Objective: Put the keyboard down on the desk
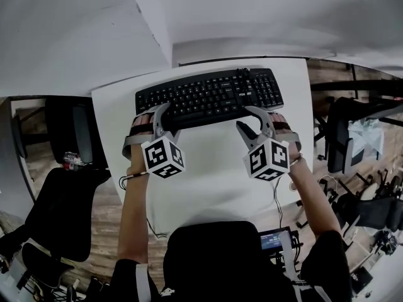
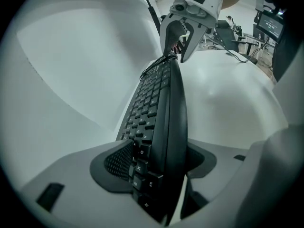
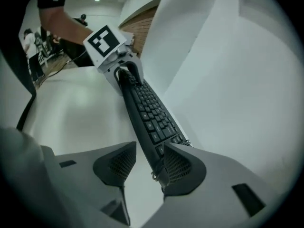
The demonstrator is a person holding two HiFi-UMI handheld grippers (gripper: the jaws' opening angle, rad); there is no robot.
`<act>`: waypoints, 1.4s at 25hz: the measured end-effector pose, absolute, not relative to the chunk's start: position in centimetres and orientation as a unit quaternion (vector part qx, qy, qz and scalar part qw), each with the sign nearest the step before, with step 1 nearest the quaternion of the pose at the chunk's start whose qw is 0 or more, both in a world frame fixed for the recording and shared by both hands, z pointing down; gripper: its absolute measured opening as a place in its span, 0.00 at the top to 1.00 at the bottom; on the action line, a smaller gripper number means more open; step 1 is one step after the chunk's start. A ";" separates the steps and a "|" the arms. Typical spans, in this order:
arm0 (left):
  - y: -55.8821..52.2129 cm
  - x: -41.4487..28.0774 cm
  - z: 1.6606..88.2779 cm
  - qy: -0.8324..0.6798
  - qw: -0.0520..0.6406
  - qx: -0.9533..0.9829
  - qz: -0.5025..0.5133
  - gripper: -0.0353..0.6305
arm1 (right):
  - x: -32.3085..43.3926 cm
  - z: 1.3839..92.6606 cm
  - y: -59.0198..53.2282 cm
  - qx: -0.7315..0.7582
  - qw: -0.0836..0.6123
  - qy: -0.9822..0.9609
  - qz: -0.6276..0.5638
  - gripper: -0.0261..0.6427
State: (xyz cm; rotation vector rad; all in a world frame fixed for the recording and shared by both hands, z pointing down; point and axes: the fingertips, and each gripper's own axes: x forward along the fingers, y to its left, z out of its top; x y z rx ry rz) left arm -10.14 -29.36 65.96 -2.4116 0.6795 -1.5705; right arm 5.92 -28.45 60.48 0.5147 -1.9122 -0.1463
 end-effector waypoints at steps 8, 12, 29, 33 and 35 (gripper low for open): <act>-29.5 -10.1 66.0 0.224 0.099 -0.814 -0.526 0.51 | 6.0 62.6 -29.3 0.197 0.591 -0.768 -0.146 0.69; -30.0 -10.5 66.1 0.221 0.109 -0.810 -0.532 0.51 | 5.7 62.6 -29.6 0.195 0.592 -0.772 -0.128 0.69; -31.2 -10.6 66.9 0.224 0.128 -0.802 -0.539 0.49 | 5.4 63.7 -30.4 0.208 0.578 -0.782 -0.108 0.69; -31.2 -10.5 67.0 0.222 0.120 -0.806 -0.536 0.48 | 5.4 63.9 -30.5 0.211 0.575 -0.783 -0.108 0.69; -31.2 -10.5 67.0 0.222 0.119 -0.806 -0.536 0.48 | 5.4 64.0 -30.5 0.212 0.575 -0.783 -0.107 0.69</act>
